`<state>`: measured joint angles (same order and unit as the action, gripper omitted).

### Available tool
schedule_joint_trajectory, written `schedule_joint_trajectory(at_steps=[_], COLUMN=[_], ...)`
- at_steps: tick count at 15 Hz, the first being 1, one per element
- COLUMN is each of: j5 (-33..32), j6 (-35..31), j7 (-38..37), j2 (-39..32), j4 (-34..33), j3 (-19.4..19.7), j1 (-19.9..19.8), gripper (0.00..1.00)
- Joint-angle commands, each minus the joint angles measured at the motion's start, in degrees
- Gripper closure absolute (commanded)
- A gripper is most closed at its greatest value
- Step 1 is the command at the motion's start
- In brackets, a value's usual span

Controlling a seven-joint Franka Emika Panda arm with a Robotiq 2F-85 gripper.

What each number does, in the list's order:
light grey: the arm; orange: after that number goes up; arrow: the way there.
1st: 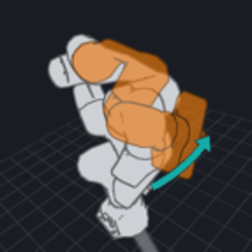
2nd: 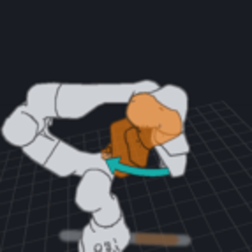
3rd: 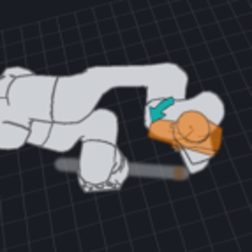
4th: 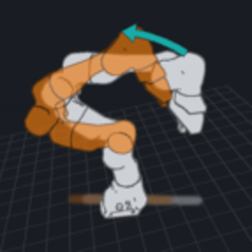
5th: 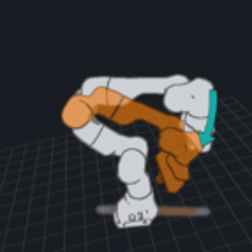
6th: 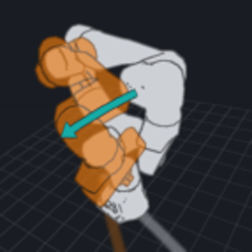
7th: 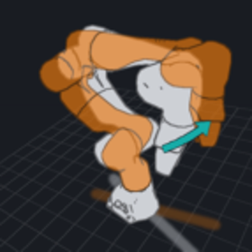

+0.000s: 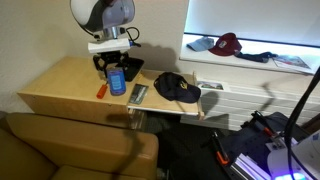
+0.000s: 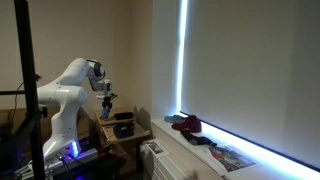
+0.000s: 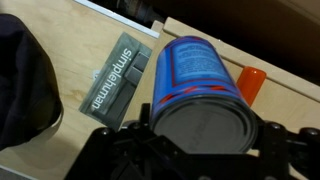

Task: Put the can directly on the nightstand

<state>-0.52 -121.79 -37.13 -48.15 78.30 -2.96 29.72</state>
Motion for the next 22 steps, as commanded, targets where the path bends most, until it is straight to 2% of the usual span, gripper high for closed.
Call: schedule_joint_trajectory(at_steps=[1, 5, 11, 12, 14, 18, 20, 22], j5=[-2.42, -8.55, -14.65, -14.48, -13.64, -13.26, -10.14, -4.07], j6=[-13.55, -23.79, -26.55, -26.46, -26.98, -29.96, -27.8, -23.98], j7=[-2.06, -5.66, -8.39, -8.66, -9.09, -11.42, -8.9, -4.24], j2=[4.15, 4.8, 6.81, 7.19, 8.04, 11.3, 14.27, 17.99], j4=[10.14, 15.49, 20.42, 20.8, 21.59, 21.93, 21.9, 21.92], j3=[1.21, 3.51, 7.28, 7.37, 7.27, 8.76, 6.22, 1.3], j1=[2.02, 5.46, 10.03, 10.11, 9.68, 8.9, 5.81, 0.54], gripper=[0.42, 0.42, 0.42, 0.04, 0.0, 0.0, 0.0, 0.0])
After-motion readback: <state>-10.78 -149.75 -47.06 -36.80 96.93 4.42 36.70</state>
